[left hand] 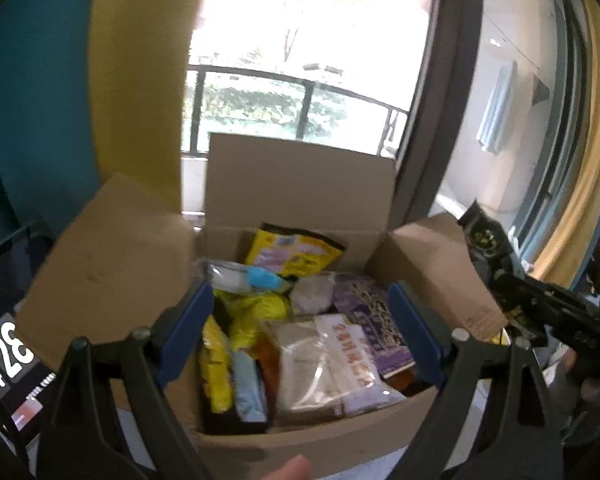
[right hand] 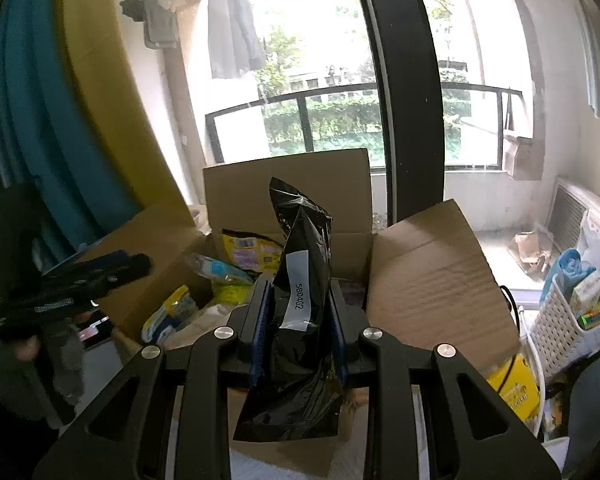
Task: Organize snacks
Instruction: 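Lower both items into the box and open both grippers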
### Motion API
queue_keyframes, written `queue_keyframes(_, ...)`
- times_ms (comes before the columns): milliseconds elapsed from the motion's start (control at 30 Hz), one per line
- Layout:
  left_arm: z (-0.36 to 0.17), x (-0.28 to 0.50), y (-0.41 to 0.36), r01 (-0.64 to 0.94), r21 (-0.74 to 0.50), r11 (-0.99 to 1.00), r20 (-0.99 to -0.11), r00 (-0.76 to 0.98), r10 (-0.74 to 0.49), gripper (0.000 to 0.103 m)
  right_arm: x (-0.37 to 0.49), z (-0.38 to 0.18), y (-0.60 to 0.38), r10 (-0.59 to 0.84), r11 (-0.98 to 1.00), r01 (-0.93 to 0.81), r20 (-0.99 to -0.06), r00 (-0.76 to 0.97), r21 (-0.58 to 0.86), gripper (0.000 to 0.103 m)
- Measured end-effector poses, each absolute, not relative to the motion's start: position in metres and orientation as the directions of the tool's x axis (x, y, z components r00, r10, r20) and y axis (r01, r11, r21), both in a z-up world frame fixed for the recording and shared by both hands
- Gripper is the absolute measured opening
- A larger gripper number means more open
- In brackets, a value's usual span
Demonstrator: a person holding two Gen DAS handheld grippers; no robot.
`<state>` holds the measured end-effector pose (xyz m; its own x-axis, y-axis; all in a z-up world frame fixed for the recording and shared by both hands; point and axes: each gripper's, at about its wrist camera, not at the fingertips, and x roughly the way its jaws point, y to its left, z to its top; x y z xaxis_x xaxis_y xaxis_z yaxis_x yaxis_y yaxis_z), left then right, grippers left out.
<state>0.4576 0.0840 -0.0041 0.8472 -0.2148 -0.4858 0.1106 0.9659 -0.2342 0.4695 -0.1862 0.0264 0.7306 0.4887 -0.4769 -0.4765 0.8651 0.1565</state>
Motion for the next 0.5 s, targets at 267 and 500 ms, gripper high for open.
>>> queue_keyframes(267, 0.000, 0.460, 0.101, 0.086, -0.259, 0.962, -0.481, 0.852, -0.206, 0.090, 0.500, 0.017, -0.173, 0.413, 0.907, -0.388, -0.535, 0.737, 0.166, 0.061)
queue_keyframes(500, 0.003, 0.458, 0.096, 0.107, -0.260, 0.960, -0.473, 0.852, -0.223, 0.090, 0.488, 0.014, -0.180, 0.385, 0.920, -0.361, -0.543, 0.747, 0.155, 0.066)
